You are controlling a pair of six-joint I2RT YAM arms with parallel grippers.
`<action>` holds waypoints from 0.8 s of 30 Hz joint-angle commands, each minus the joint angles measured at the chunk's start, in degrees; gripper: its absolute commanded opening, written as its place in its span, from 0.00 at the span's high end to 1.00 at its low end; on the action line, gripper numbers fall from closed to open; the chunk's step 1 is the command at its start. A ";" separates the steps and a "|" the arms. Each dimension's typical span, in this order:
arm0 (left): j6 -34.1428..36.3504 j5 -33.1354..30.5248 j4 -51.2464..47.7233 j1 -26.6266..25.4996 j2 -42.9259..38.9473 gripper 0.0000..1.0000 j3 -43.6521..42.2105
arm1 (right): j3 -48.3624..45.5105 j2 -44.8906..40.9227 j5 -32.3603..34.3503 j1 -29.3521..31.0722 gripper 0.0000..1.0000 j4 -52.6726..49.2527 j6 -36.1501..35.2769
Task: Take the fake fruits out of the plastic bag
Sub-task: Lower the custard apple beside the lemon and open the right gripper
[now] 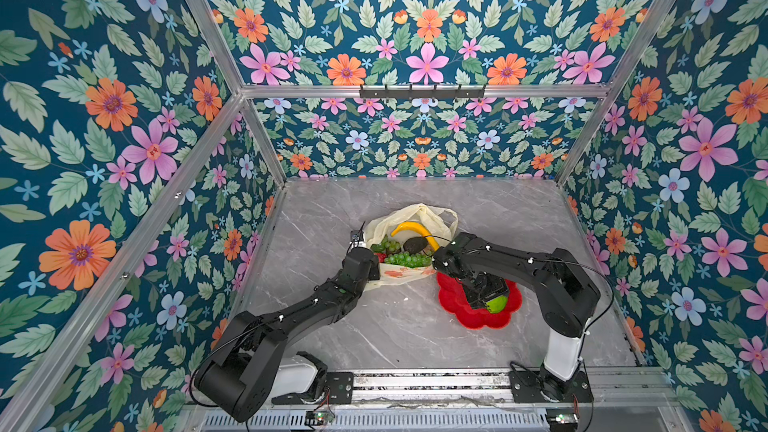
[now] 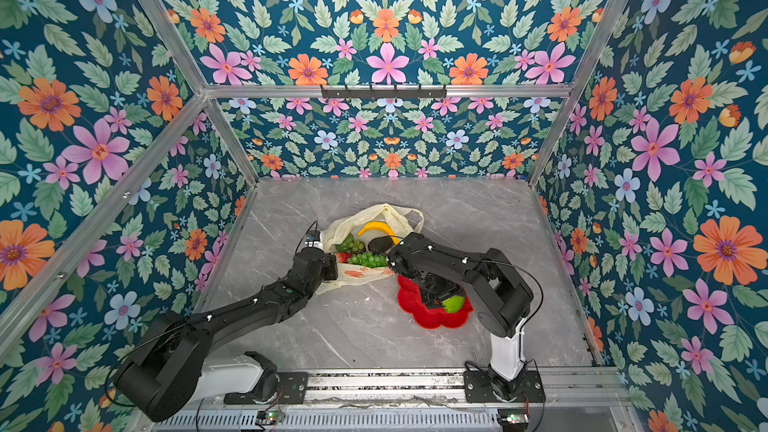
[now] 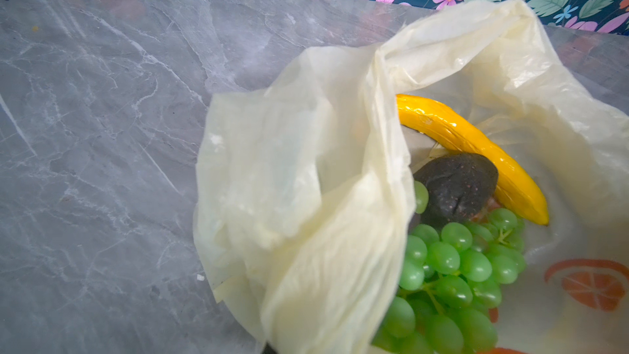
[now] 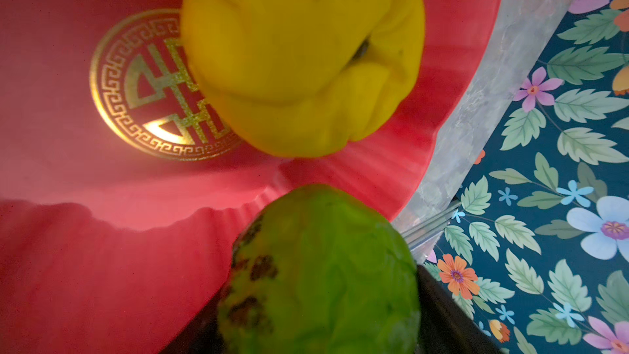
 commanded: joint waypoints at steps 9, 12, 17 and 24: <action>0.66 -0.58 1.55 0.26 -0.19 1.00 -0.57 | 0.48 5.11 6.98 -0.08 0.28 -4.08 4.05; 0.62 -0.43 1.63 0.28 -0.14 1.00 -0.63 | 0.80 6.17 8.27 -0.60 0.28 -4.36 4.47; 0.61 -0.42 1.65 0.35 -0.10 1.00 -0.56 | 1.04 8.15 10.06 -1.75 0.28 -3.65 4.42; 0.62 -0.31 1.73 0.43 -0.02 1.00 -0.61 | 1.86 10.39 12.36 -2.21 0.27 -3.47 4.45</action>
